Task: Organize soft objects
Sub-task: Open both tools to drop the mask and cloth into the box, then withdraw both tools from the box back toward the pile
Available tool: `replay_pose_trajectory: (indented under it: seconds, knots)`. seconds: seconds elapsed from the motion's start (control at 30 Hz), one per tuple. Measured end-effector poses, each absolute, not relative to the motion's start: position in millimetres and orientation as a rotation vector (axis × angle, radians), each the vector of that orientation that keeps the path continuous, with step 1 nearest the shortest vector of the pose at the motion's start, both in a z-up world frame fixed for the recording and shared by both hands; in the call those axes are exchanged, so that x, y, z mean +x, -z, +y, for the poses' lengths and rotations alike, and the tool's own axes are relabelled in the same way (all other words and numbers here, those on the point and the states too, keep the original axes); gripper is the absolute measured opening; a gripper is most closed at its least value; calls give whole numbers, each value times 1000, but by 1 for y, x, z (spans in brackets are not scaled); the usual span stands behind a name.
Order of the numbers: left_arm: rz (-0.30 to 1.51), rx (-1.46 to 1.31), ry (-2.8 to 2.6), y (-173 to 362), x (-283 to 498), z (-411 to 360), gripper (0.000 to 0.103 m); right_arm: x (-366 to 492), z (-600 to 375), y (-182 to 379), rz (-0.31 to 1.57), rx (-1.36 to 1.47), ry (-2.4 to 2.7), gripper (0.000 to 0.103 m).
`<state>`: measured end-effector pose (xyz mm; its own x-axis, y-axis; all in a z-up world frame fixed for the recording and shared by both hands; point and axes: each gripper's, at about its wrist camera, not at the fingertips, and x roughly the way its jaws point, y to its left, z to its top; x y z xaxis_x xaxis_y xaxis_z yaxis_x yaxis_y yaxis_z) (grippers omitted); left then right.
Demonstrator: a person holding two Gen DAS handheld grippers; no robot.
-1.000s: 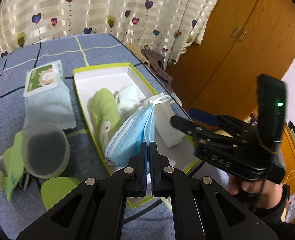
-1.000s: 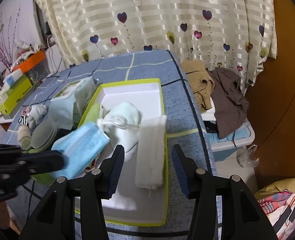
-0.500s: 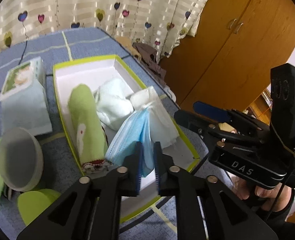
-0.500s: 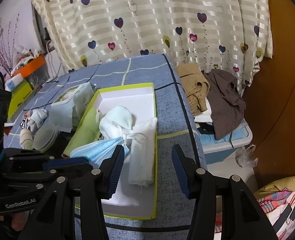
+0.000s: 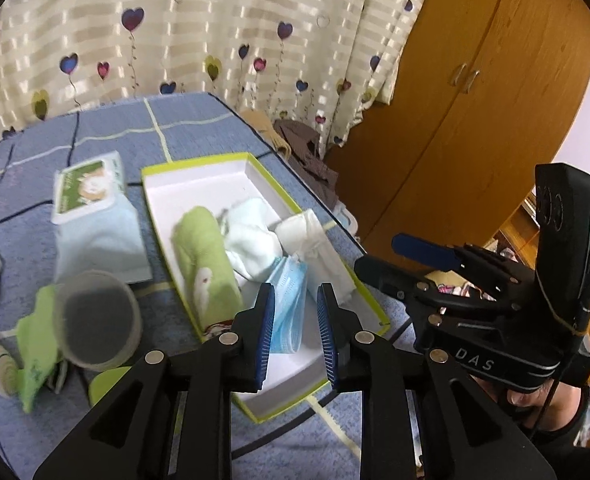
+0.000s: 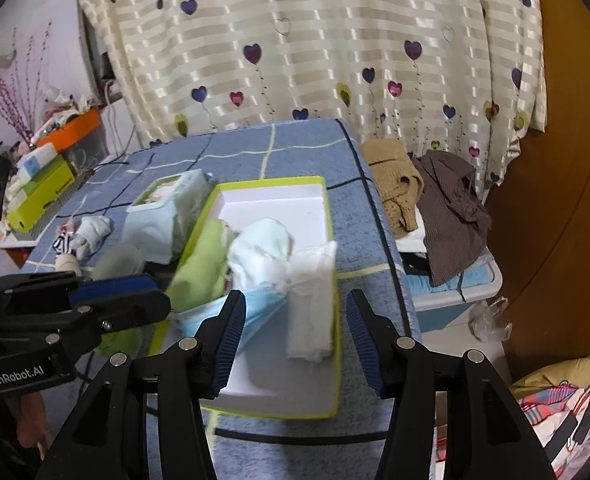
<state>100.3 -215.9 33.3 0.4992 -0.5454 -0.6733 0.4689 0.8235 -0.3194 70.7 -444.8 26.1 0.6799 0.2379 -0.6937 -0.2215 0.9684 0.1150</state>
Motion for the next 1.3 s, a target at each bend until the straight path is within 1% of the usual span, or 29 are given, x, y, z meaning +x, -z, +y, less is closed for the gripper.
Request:
replay_pose_trajectory:
  seconds: [0.27,0.53,1.07,1.3]
  knots:
    - [792,-108,555,-47,80,-183,23,51,-415,-44,748,-12,-299,55]
    - [768,-143,520,-52,70,-156,23,37,-388,-54,734,-44,-337,55]
    - [766,-180,450,-44,54,-109,23,26,-367,-56,743,-59,-352,55]
    - [761,-203,426,-42,47,-90,23,15,-366,-55,752,-17,-365,55]
